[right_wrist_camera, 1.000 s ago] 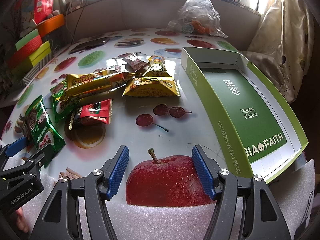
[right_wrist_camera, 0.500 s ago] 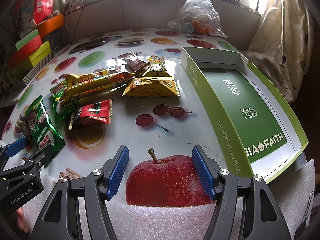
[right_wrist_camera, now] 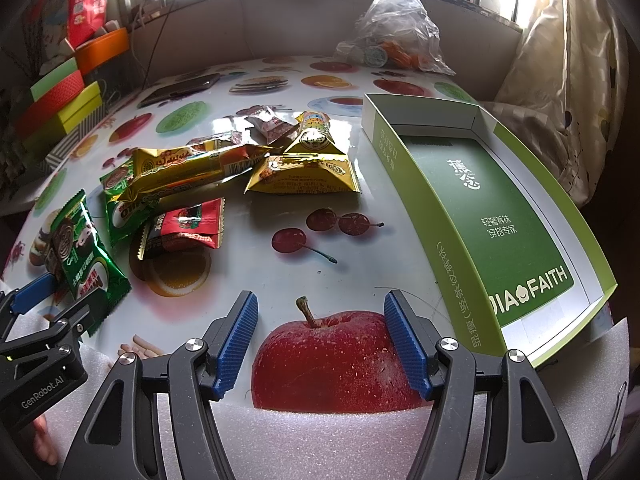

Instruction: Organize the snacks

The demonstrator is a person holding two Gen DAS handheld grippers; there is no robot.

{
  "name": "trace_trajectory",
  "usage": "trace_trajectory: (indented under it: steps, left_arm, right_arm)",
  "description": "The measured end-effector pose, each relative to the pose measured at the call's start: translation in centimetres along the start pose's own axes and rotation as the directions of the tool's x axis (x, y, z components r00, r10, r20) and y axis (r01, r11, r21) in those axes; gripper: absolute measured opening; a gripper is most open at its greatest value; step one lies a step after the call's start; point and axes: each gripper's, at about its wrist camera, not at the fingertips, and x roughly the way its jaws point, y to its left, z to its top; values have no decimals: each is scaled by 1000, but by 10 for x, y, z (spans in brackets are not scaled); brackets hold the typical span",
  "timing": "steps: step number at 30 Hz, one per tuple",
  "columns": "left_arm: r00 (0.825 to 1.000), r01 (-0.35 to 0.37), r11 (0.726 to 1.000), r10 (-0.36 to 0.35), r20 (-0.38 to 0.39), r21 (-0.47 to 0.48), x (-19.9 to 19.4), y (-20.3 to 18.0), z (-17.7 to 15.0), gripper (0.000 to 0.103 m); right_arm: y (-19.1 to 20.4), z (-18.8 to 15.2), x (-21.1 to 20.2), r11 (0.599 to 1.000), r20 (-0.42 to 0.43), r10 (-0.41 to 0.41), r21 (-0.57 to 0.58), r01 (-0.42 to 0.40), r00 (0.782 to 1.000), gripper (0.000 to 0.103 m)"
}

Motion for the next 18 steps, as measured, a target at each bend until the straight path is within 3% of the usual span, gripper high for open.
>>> trace_trajectory:
  steps: [6, 9, 12, 18]
  left_arm:
    - [1000, 3, 1000, -3, -8, 11, -1, 1, 1, 83]
    - [998, 41, 998, -39, -41, 39, -4, 6, 2, 83]
    - [997, 66, 998, -65, -39, 26, -8, 12, 3, 83]
    - [996, 89, 995, -89, -6, 37, -29, 26, 6, 83]
  right_arm:
    - [0, 0, 0, 1000, -4, 1, -1, -1, 1000, 66]
    - [0, 1, -1, 1000, -8, 15, -19, -16, 1000, 66]
    - [5, 4, -15, 999, 58, 12, -49, -10, 998, 66]
    - [27, 16, -25, 986, 59, 137, -100, -131, 989, 66]
